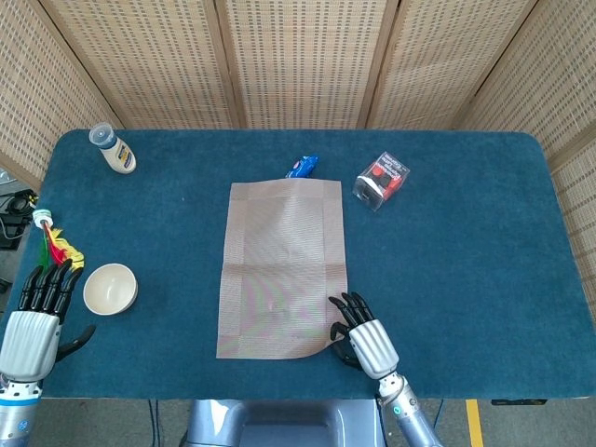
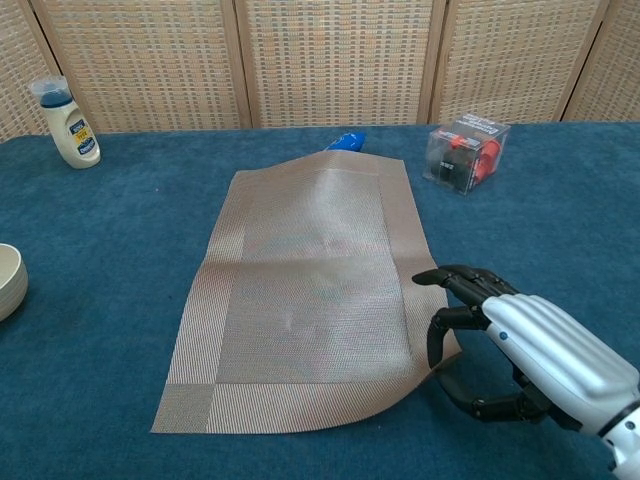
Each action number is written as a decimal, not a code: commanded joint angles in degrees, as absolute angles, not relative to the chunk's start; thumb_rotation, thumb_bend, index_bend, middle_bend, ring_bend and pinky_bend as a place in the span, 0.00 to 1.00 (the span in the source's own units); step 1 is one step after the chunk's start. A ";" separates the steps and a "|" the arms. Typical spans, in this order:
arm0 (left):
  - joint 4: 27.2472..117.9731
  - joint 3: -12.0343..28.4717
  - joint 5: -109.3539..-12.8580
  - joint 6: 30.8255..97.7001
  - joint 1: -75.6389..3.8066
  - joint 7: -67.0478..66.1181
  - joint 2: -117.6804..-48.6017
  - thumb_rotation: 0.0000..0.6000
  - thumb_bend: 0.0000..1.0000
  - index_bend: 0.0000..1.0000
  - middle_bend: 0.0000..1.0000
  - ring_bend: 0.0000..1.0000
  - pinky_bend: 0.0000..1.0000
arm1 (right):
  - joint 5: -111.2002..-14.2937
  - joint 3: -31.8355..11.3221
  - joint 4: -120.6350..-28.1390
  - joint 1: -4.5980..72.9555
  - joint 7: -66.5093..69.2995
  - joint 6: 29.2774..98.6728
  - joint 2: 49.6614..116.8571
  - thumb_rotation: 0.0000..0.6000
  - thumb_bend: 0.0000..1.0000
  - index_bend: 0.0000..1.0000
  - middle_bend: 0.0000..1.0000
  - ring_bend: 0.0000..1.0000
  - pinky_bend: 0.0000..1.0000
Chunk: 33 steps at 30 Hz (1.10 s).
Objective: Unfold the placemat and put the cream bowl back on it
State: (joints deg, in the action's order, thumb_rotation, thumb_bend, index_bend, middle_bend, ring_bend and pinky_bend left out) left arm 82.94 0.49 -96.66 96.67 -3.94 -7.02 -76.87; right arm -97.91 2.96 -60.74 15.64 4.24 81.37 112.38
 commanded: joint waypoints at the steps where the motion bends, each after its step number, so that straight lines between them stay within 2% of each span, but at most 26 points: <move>1: 82.95 0.47 -96.72 96.62 -3.92 -7.01 -76.87 1.00 0.17 0.04 0.00 0.00 0.00 | -97.83 2.96 -60.92 15.67 4.18 81.42 112.21 1.00 0.62 0.58 0.19 0.00 0.05; 12: 82.97 0.45 -97.04 96.47 -3.85 -7.31 -76.99 1.00 0.17 0.04 0.00 0.00 0.00 | -98.73 3.64 -63.63 15.44 2.74 83.01 109.34 1.00 0.63 0.58 0.19 0.00 0.05; 24: 83.13 0.59 -96.93 96.22 -3.81 -7.36 -76.96 1.00 0.17 0.04 0.00 0.00 0.00 | -99.79 3.72 -68.87 13.71 1.23 88.07 99.16 1.00 0.63 0.58 0.19 0.00 0.05; 33: 83.16 0.61 -97.05 96.19 -3.75 -7.81 -77.07 1.00 0.17 0.04 0.00 0.00 0.00 | -96.08 0.57 -69.13 13.36 3.25 88.42 92.20 1.00 0.63 0.59 0.19 0.00 0.06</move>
